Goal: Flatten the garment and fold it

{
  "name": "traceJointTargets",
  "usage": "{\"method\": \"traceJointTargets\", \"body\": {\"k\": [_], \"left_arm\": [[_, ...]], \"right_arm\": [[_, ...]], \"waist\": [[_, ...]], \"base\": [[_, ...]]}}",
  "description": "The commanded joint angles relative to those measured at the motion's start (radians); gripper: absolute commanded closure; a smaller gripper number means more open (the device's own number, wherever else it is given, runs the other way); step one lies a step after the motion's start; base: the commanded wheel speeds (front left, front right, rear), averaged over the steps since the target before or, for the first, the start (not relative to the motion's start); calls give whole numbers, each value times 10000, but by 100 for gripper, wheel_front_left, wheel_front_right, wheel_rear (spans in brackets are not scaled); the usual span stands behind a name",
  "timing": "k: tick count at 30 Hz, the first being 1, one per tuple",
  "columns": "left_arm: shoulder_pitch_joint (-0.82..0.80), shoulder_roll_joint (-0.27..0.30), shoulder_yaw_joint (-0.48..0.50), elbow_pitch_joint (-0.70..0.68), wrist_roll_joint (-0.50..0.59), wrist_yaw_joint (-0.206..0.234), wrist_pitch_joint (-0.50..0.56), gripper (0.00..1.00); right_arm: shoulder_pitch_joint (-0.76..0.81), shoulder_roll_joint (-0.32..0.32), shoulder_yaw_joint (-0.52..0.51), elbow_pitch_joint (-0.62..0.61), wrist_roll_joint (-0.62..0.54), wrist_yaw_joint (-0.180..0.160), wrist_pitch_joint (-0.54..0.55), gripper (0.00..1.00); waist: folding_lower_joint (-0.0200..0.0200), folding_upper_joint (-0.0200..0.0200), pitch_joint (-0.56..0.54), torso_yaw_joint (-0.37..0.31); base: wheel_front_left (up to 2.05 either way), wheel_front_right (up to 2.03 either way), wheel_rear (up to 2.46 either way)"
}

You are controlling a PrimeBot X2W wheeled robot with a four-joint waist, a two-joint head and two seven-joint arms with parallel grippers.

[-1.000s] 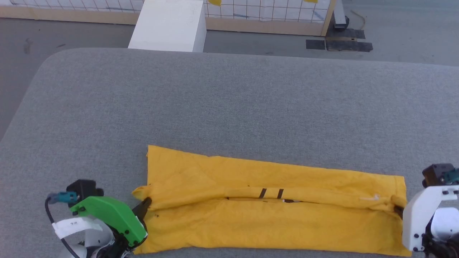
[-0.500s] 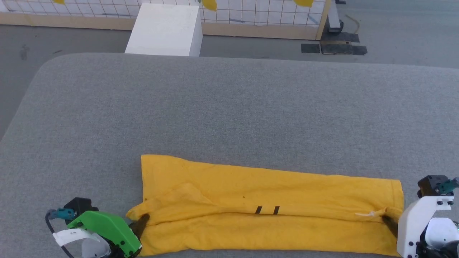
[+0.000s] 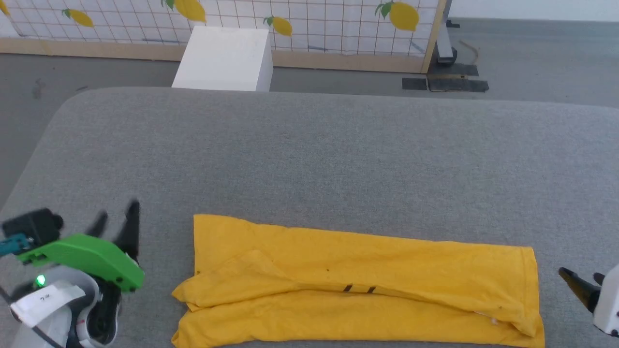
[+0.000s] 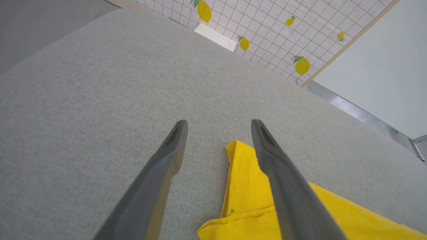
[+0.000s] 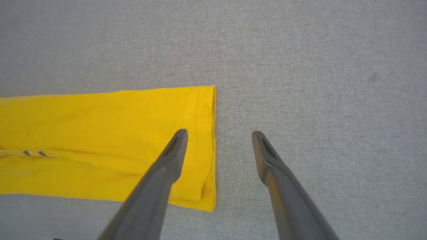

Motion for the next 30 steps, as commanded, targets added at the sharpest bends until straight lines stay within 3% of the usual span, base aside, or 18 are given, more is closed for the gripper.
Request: {"method": "traceJointTargets", "body": {"k": [1, 6, 10, 19, 25, 30], "left_arm": [[-290, 9, 30, -166, 392, -192, -732, 0], [-704, -196, -149, -274, 1788, -730, -3604, 0], [-905, -387, -417, -26, 2791, -949, -4875, 0], [-999, -1340, -203, 205, 3799, -1335, -5078, 0], [-868, -1941, 432, 332, 4193, -1792, -5081, 0], [-868, -2222, 699, 466, 4413, -1998, -5081, 0]], "right_arm": [[-80, -149, 10, 54, -23, -13, 132, 0], [-161, -1086, 765, 551, 462, -13, 270, 0], [-205, -1636, 1395, 1023, 1118, -13, 1, 0], [-324, -2203, 2754, 1858, 2169, -13, -861, 0], [-846, -2159, 4275, 2040, 2814, -13, -1050, 0], [-1221, -2275, 4948, 2239, 2996, -13, -1194, 0]], "waist": [[1, 0, 83, -1], [1, 0, 488, 71], [1, 0, 841, 151], [1, 0, 1436, 204], [1, 0, 1568, 142], [1, 0, 1621, 183]], "base": [[0, 0, 0], [0, 0, 0], [0, 0, 0], [0, 0, 0], [0, 0, 0], [0, 0, 0]]}}
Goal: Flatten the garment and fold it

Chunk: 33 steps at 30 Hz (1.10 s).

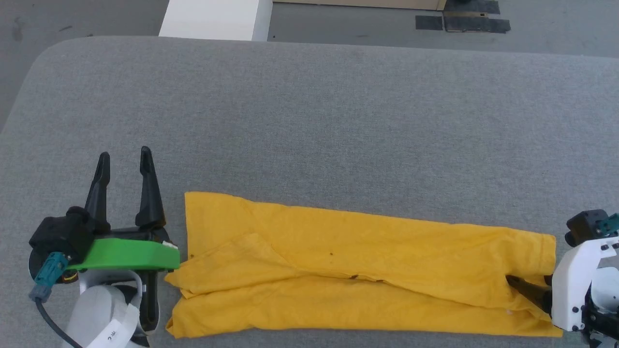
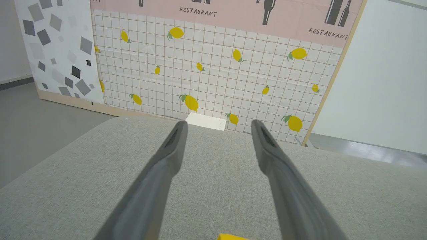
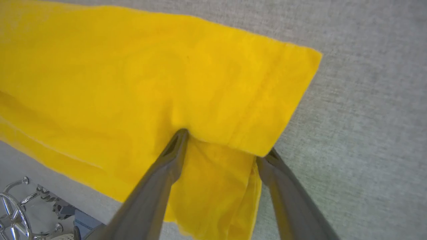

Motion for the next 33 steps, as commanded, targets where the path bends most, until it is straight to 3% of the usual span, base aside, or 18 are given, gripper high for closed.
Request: {"method": "traceJointTargets", "body": {"k": [1, 2, 3, 4, 5, 11, 17, 28, 33], "left_arm": [[-33, -112, 114, -20, 103, -111, -34, 0], [-20, -147, 136, 32, 130, -162, -35, 0], [-26, -185, 178, 57, 178, -212, -35, 0], [-40, -238, 234, 42, 197, -252, -35, 0], [-26, -292, 278, 83, 216, -297, -35, 0], [20, -450, 535, 134, 464, -468, -35, 0], [63, -596, 702, 175, 630, -592, -35, 0], [131, -720, 740, 527, 739, -802, -35, 0], [254, -705, 803, 591, 789, -855, -35, 0]], "right_arm": [[-34, 266, 371, 228, 173, 65, -54, 0], [-67, 221, 410, 313, 168, 65, -61, 0], [-104, 163, 449, 430, 170, 65, -13, 25], [-137, 121, 443, 511, 166, 65, -15, 76], [-175, 72, 396, 631, 118, 65, -19, 100], [-316, -90, 45, 923, -30, 65, 124, 100], [-376, -299, -934, 1411, -322, 65, 210, 100], [-429, -420, -3529, 2364, -2579, 65, 894, 100], [-460, -230, -3959, 2087, -3588, 65, 1561, 100]], "waist": [[0, 0, 19, 37], [0, 0, 14, 50], [0, 0, 19, 63], [0, 0, 21, 72], [0, 0, 16, 80], [0, 0, -26, 51], [0, 0, -100, 29], [0, 0, -198, -21], [0, 0, -360, -81]], "base": [[0, 0, 0], [0, 0, 0], [0, 0, 0], [0, 0, 0], [0, 0, 0], [0, 0, 0], [0, 0, 0], [0, 0, 0], [0, 0, 0]]}}
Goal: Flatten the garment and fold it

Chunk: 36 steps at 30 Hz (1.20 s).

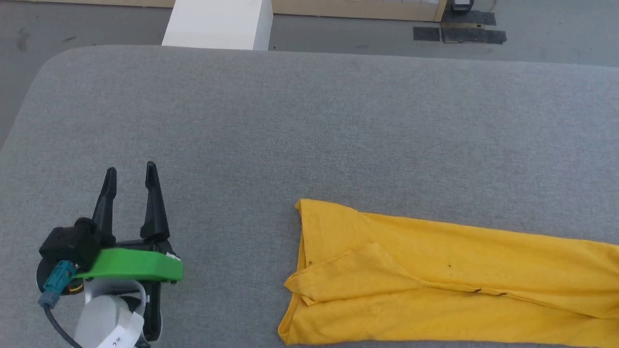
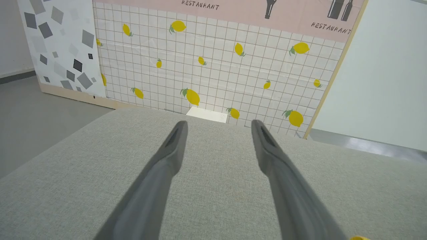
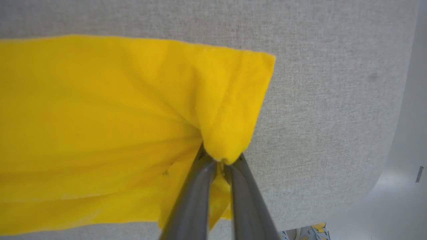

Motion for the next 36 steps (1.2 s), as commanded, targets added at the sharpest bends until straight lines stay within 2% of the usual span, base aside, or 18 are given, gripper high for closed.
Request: {"method": "traceJointTargets", "body": {"k": [1, 4, 10, 14, 17, 21, 26, 36], "left_arm": [[146, 7, 49, 7, 77, -79, -35, 0], [268, 43, 99, 17, 100, -103, -36, 0], [576, 110, 204, 40, 70, -129, -36, 0], [630, 105, 194, 71, 16, -150, -36, 0], [642, 84, 175, 93, -25, -163, -36, 0], [659, 45, 92, 158, -99, -195, -36, 0], [685, 0, 41, 184, -149, -212, -36, 0], [622, -126, 2, 179, -205, -218, -36, 0]], "right_arm": [[-47, 97, -7, -307, -168, -21, 252, 100], [152, -61, 547, -1287, -278, -21, 931, 100], [467, -574, 1902, -4064, 255, -21, 2495, 100], [429, -401, 2772, -5587, 803, -21, 3127, 100], [224, -119, 3562, -6078, 963, -21, 3140, 100], [-220, 571, 4732, -6009, 1155, -21, 2833, 100], [-1045, 1569, 6101, -5193, 1229, -21, 2138, 100], [-2510, 3332, 7696, -3113, 1224, -21, 461, 100]], "waist": [[-1, -1, -119, -36], [-1, -1, -233, -101], [-1, -1, -538, -233], [-1, -1, -657, -180], [-1, -1, -683, -119], [-1, -1, -696, 57], [-1, -1, -584, 314], [-1, -1, -271, 812]], "base": [[0, 0, 0], [0, 0, 0], [0, 0, 0], [0, 0, 0], [0, 0, 0], [0, 0, 0], [0, 0, 0], [0, 0, 0]]}}
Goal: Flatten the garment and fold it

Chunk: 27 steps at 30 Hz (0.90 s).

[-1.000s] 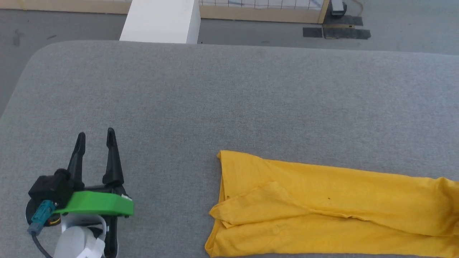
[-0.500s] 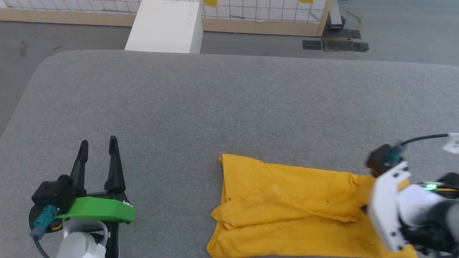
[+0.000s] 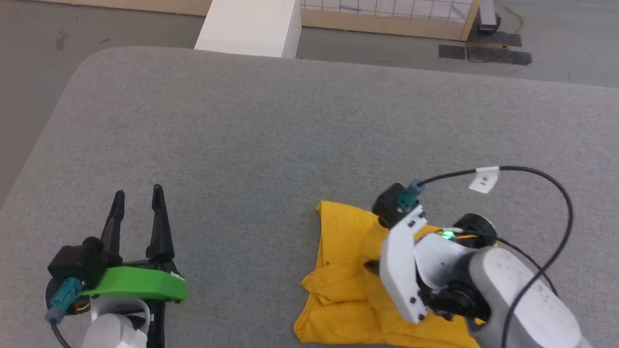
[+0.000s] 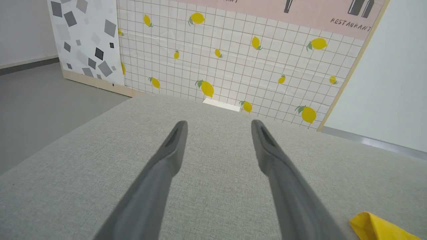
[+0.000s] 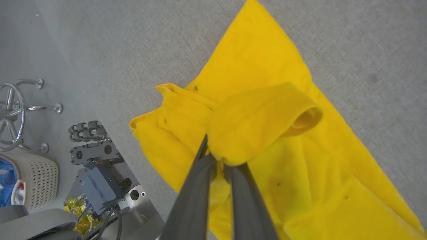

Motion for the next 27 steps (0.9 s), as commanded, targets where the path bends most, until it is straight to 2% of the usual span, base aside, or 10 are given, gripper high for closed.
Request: {"method": "traceJointTargets", "body": {"k": [1, 6, 14, 15, 16, 17, 22, 27], "left_arm": [[23, -63, -27, 16, -60, -59, -36, 0], [-79, -118, -82, 57, -84, -73, -36, 0], [-237, -209, -176, 158, -86, -97, -36, 0], [-254, -218, -177, 170, -84, -100, -36, 0], [-263, -226, -177, 188, -90, -102, -36, 0], [-270, -230, -185, 217, -81, -106, -36, 0], [-227, -246, -153, 285, -35, -120, -36, 0], [-91, -236, -87, 321, -7, -125, -36, 0]], "right_arm": [[-238, 147, 80, 232, 20, -15, -211, 100], [-656, 614, 340, 1267, -70, -15, -812, 100], [-903, 929, 564, 2868, -324, -15, -1514, 100], [-922, 1001, 613, 2978, -250, -15, -1611, 94], [-945, 1050, 675, 3034, -169, -15, -1646, 51], [-1024, 1073, 810, 3021, -138, -15, -1745, 0], [-1254, 1321, 1285, 2587, 564, -15, -2019, 0], [-1423, 1331, 1571, 1658, 1326, -15, -2347, 0]], "waist": [[0, 0, 126, 139], [0, 0, 339, 318], [0, 0, 528, 475], [0, 0, 539, 483], [0, 0, 542, 483], [0, 0, 533, 477], [0, 0, 293, 331], [0, 0, -127, 47]], "base": [[0, 0, 0], [0, 0, 0], [0, 0, 0], [0, 0, 0], [0, 0, 0], [0, 0, 0], [0, 0, 0], [0, 0, 0]]}}
